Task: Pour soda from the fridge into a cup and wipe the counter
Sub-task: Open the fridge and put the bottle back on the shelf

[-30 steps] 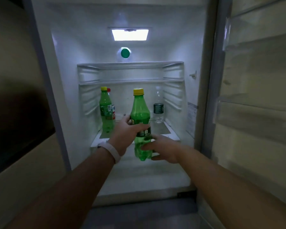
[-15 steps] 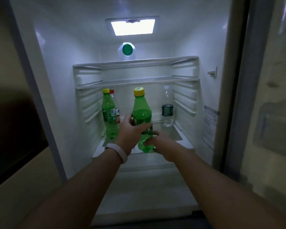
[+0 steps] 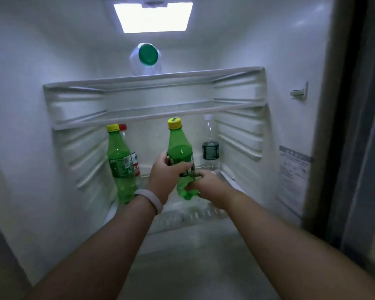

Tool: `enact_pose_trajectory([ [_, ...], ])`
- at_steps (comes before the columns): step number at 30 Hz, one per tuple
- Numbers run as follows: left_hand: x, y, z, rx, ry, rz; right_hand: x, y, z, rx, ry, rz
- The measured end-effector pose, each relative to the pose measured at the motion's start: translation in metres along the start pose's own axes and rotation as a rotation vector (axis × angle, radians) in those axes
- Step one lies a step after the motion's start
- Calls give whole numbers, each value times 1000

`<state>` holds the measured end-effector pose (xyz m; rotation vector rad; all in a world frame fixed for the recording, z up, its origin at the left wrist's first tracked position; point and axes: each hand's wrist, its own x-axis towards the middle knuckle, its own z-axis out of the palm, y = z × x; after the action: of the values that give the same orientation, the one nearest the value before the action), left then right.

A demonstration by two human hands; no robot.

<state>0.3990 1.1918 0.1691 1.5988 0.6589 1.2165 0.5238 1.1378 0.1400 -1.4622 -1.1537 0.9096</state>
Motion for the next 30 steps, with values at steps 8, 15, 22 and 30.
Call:
enact_pose_trajectory([
  [8, 39, -23, 9, -16, -44, -50, 29, 6, -11, -20, 78, 82],
  [15, 50, -34, 13, -13, -26, -58, 35, 11, -11, 7, 103, 105],
  [22, 47, -28, 13, 63, -50, -92, 22, 5, -10, -2, 133, 83],
  [30, 14, -15, 7, 205, -23, -180, -7, 4, -18, -67, 189, 50],
])
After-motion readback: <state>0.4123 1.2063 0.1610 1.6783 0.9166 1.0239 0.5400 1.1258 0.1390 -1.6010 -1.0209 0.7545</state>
